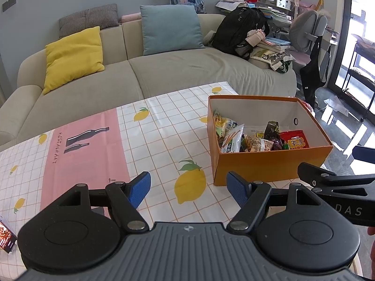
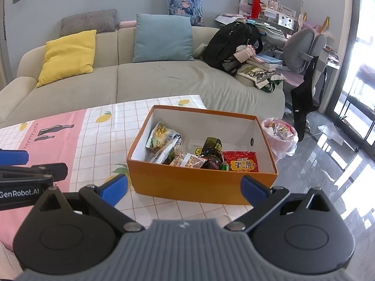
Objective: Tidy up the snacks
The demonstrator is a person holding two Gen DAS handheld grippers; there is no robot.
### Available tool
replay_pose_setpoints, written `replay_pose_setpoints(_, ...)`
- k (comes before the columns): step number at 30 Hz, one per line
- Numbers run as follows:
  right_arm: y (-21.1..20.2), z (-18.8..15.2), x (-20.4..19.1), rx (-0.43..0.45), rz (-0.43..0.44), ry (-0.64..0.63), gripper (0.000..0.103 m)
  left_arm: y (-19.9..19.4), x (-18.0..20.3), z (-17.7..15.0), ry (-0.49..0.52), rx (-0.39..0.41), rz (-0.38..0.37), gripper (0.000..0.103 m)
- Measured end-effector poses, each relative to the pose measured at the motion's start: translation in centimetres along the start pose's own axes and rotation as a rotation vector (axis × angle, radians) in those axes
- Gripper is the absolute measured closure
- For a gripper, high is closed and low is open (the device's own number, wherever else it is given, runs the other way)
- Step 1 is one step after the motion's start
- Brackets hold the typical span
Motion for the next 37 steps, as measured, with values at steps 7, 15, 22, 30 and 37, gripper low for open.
replay_pose_setpoints(7, -0.11, 0.05, -0.11, 0.003, -0.002, -0.001, 0.003, -0.07, 0.03, -0.03, 0.003, 0.002, 0.001, 0.016)
replay_pose_setpoints(15, -0.14, -0.03, -0.18, 0.001, -0.001, -0.002, 0.003, -0.09, 0.05, -0.05, 0.002, 0.000, 0.003, 0.016)
replay_pose_setpoints(22, 0.08, -0.20, -0.28, -0.008, 0.007, -0.008, 0.003, -0.20, -0.11, -0.05, 0.011, 0.003, 0.000, 0.016)
replay_pose_setpoints(30, 0.18, -0.29, -0.23, -0.012, 0.009, -0.010, 0.003, -0.30, -0.24, 0.00, 0.008, 0.006, -0.011, 0.016)
replay_pose_setpoints(37, 0.21, -0.32, -0.25, -0.012, 0.010, -0.017, 0.003, -0.45, -0.20, 0.12, 0.006, 0.012, -0.012, 0.016)
Point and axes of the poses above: each gripper's, at about its wrist camera, not at the fingertips, and y roughly the way its jaws point, x to its right, z to its top, the point moved 7 cm from there along y, roughly the way its jaws point, and after that the axes turned 7 degrees about -z, right-handed, at the moved point
